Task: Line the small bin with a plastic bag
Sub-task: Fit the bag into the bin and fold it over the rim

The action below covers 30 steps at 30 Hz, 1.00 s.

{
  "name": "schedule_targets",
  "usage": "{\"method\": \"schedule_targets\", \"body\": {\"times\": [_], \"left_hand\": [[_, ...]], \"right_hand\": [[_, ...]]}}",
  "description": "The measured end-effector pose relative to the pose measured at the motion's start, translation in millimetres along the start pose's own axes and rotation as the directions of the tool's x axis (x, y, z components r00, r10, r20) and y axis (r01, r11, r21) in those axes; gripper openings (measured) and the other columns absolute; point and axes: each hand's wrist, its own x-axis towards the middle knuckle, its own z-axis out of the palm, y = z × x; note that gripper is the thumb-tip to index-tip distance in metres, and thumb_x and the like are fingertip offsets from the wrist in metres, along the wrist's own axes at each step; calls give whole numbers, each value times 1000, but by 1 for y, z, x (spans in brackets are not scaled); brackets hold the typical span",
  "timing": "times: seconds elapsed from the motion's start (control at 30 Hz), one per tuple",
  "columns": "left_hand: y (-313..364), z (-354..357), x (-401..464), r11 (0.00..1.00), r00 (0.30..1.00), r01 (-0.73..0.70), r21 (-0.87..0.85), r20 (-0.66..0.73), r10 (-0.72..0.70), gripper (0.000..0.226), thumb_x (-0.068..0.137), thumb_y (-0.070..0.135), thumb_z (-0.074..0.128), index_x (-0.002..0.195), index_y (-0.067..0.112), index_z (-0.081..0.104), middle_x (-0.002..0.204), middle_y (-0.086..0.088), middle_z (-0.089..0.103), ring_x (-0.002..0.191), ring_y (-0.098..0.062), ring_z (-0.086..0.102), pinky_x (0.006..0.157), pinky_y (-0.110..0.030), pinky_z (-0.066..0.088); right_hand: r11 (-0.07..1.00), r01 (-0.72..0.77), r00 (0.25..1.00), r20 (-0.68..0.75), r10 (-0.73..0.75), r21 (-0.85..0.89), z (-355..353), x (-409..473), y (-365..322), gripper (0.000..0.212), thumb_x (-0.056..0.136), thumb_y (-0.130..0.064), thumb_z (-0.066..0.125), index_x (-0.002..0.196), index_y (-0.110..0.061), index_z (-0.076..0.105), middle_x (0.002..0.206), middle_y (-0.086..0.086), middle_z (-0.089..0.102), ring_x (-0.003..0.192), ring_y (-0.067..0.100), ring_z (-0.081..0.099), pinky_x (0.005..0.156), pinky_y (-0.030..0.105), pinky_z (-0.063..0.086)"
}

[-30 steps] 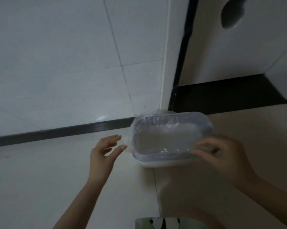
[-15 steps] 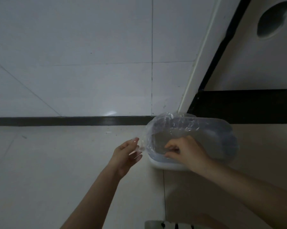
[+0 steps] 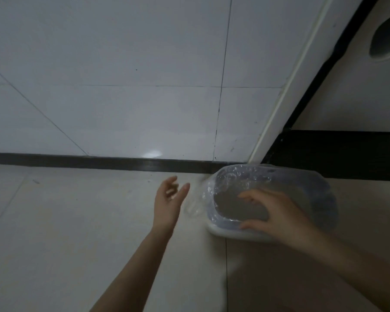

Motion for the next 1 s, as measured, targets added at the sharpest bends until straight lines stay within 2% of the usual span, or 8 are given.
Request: {"method": "schedule_targets", "body": {"times": [0.07,0.13,0.23,0.3,0.37,0.7,0.87,1.0], "left_hand": [[22,-6,0,942,929,-313,124,248,276,71,69,41,76,132,35,43,131,19,48,118,7,44,94,-8,36],[40,3,-1,787,730,-577,219,572,376,102,56,48,83,141,40,27,143,26,31,129,15,27,101,-3,24],[55,32,3,419,502,-830,369,820,274,133,48,61,80,143,38,-10,159,2,6,146,-12,3,118,-36,7],[55,45,12,322,516,-832,452,844,149,140,47,60,81,140,40,-22,160,-4,-6,146,-22,-4,118,-49,8],[53,51,20,342,533,-806,484,844,60,143,46,53,85,138,43,-25,159,-3,-10,146,-27,1,116,-52,20],[39,63,25,424,570,-742,519,822,-9,145,44,50,85,134,49,-29,151,-6,8,133,-32,28,105,-47,40],[45,57,14,321,592,-768,554,805,27,148,38,65,80,125,51,-39,157,-4,-17,144,-32,-9,116,-58,11],[62,61,7,243,604,-781,576,795,54,148,33,79,70,127,49,-40,155,-3,-27,142,-25,-25,115,-55,-9]], "right_hand": [[998,55,996,-75,-54,5,-18,1,9,76,52,-62,72,118,-28,56,112,-15,59,103,1,54,86,15,38],[993,70,998,8,-70,-90,-32,5,20,98,47,-70,68,133,-35,37,130,-17,43,118,-6,36,96,13,27],[932,84,980,200,-13,-352,-43,13,41,130,40,-80,67,143,-35,2,150,-11,16,135,5,14,111,27,16],[902,66,965,257,51,-427,-47,15,53,136,35,-83,65,134,-46,-21,155,-12,0,141,13,4,116,38,12],[900,53,958,276,77,-433,-49,16,61,138,32,-83,67,125,-52,-30,154,-12,-3,142,16,0,117,42,11],[843,48,915,361,178,-536,-58,19,65,145,36,-67,79,131,-48,-30,156,-3,-16,142,24,-15,110,61,-11],[931,-74,943,278,181,-357,-80,2,81,146,32,-73,77,121,-52,-37,156,-2,-20,141,18,-20,116,53,-4],[918,-215,902,293,317,-333,-108,-24,112,153,27,-75,76,136,-41,-27,157,-7,-13,143,14,-11,116,40,6]]}}
